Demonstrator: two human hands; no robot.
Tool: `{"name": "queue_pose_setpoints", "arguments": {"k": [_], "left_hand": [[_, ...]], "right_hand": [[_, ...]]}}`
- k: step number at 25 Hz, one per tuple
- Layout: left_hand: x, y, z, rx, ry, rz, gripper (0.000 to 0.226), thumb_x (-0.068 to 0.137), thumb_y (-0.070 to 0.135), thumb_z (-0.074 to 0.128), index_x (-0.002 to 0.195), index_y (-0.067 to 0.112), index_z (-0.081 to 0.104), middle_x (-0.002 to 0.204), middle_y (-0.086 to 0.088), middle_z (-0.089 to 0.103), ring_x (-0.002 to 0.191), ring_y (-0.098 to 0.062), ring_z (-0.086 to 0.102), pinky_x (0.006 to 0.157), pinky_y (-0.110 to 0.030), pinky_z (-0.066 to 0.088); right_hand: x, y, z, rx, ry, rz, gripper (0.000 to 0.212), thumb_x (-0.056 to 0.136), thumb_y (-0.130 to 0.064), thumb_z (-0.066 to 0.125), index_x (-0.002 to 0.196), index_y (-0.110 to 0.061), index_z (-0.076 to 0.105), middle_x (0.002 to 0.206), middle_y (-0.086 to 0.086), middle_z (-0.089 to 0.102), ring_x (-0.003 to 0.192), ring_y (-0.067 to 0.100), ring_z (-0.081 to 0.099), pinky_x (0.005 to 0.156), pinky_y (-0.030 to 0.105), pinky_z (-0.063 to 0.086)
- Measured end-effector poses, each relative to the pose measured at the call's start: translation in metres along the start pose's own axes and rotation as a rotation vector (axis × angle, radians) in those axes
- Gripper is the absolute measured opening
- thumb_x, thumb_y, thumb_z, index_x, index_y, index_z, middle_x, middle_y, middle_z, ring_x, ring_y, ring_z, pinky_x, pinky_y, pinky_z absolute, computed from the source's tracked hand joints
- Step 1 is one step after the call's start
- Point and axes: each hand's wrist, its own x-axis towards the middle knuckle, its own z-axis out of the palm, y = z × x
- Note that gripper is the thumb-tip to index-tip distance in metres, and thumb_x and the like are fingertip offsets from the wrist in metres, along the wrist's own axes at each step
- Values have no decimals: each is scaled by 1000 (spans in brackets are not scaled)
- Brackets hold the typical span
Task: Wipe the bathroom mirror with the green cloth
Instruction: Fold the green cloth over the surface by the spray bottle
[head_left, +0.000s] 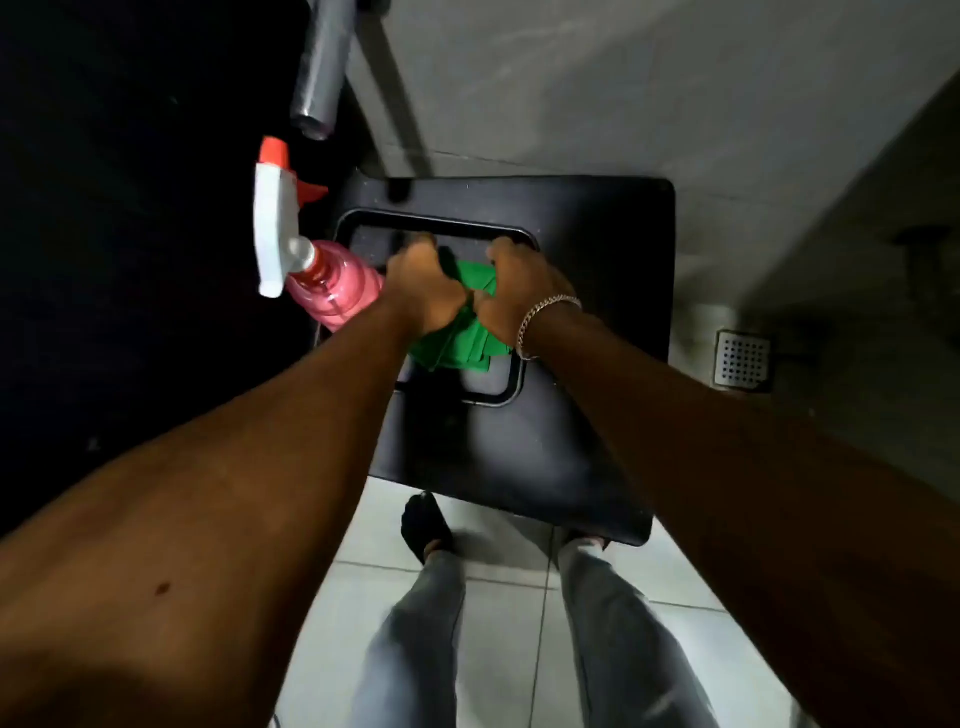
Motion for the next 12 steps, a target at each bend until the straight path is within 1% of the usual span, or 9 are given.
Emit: {"name": "queue_pose_setpoints", "arguments": {"k": [1,2,4,6,7,9,11,12], "left_hand": [[6,2,3,16,-29,-16,50,78,11,57,127,3,50,133,-25,55,124,-38,52,100,-34,42],[12,3,5,35,-20,-30,48,78,13,58,124,4,52,133,-25,56,124,-38,52,100,-34,42],[18,4,8,1,4,-70,45,76,14,62,119,4,56,130,-24,58,121,-38,55,100,-36,45],[18,8,4,-62,-24,-110,43,72,11,64,114,2,61,123,-24,63,113,-37,61,98,-41,51],[16,9,1,-114,-25,-116,41,70,9,65,110,2,63,118,-24,66,108,-36,64,95,-44,53],[3,21,-15,-210,-27,-117,38,61,8,69,99,3,68,105,-23,71,97,-34,69,87,-44,57],[-17,39,-35,-268,-57,-66,34,47,11,69,81,5,70,89,-19,72,87,-32,71,78,-42,59],[-27,50,-44,-320,-90,-29,34,44,11,68,77,6,70,85,-18,73,85,-32,71,78,-42,59]], "right_hand": [[3,2,3,17,-7,20,47,80,-27,63,122,-10,50,127,20,58,114,40,57,92,39,47],[7,5,6,70,9,58,47,79,-23,64,122,-12,51,125,20,60,112,40,59,89,38,48],[8,7,11,254,49,168,54,74,-15,70,126,-16,55,126,17,63,113,35,61,94,35,49],[9,9,10,435,92,231,59,69,-7,74,126,-15,59,125,14,65,113,28,63,97,33,51],[8,8,8,495,110,233,60,68,-3,75,125,-14,60,122,14,67,110,26,65,95,32,53],[-1,3,-9,580,158,220,59,67,2,75,122,-12,62,114,17,70,102,28,68,92,35,55],[-16,-4,-40,634,215,187,59,66,4,74,121,-12,62,110,18,71,100,31,68,95,42,54],[-25,-8,-58,643,239,170,60,66,4,74,121,-13,61,109,19,71,100,33,68,95,46,53]]}}
